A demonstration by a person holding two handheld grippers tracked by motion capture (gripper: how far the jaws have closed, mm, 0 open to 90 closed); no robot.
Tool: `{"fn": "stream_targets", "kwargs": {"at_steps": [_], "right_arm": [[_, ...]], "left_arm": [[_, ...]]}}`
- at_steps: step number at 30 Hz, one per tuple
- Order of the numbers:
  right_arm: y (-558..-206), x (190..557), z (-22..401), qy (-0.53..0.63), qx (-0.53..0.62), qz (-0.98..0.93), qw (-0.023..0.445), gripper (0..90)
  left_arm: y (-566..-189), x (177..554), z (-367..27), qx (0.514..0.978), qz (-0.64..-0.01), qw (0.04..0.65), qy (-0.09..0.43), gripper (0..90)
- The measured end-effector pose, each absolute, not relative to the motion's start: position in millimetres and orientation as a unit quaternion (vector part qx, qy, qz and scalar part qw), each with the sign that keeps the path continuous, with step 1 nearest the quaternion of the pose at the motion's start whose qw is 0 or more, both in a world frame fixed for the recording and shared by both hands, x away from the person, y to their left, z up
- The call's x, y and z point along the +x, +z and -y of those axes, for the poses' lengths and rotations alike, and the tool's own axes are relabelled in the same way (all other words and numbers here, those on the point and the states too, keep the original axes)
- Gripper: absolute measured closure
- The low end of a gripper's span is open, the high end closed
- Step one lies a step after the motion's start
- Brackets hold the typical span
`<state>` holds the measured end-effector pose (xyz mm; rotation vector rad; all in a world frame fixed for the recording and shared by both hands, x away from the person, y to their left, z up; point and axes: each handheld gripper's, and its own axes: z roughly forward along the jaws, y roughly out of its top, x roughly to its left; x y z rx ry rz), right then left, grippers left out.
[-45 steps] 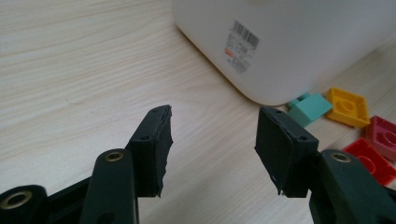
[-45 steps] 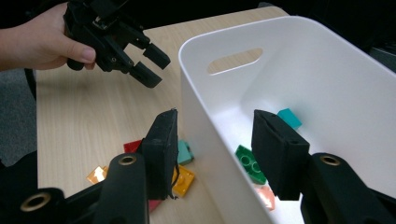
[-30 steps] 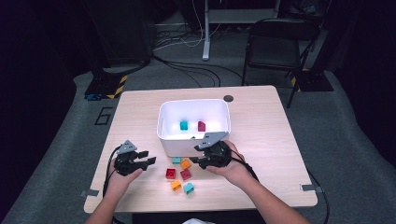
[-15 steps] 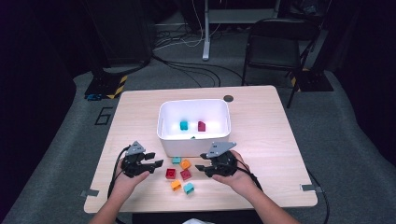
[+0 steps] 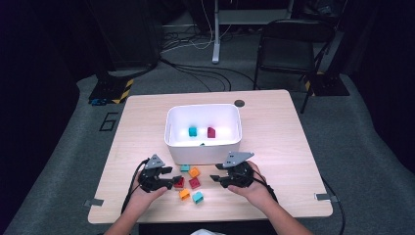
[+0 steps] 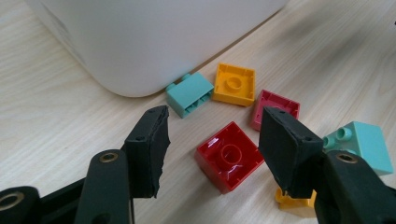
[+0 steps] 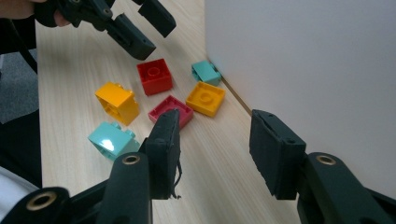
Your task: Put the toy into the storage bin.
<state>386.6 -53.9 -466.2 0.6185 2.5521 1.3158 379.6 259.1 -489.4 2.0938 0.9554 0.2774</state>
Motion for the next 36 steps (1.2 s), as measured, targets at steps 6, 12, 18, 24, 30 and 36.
{"fn": "stream_targets", "kwargs": {"at_steps": [6,12,18,24,30,36], "right_arm": [[-471,388,59,0.445,0.222,-0.862,0.096,52.8],[-475,387,57,0.442,0.214,-0.866,0.095,52.8],[-475,385,55,0.441,0.213,-0.867,0.094,52.8],[-477,386,55,0.438,0.205,-0.87,0.094,52.8],[-479,386,54,0.437,0.204,-0.871,0.092,52.8],[-480,386,54,0.437,0.208,-0.871,0.09,52.8]], "left_arm": [[-495,381,-251,0.828,-0.379,0.401,0.1,40.0],[-501,380,-245,0.835,-0.374,0.392,0.099,39.1],[-504,379,-250,0.839,-0.375,0.382,0.098,42.7],[-504,379,-259,0.836,-0.386,0.378,0.099,51.7],[-505,382,-261,0.843,-0.379,0.368,0.104,56.6],[-505,384,-260,0.843,-0.377,0.37,0.099,56.2]]}}
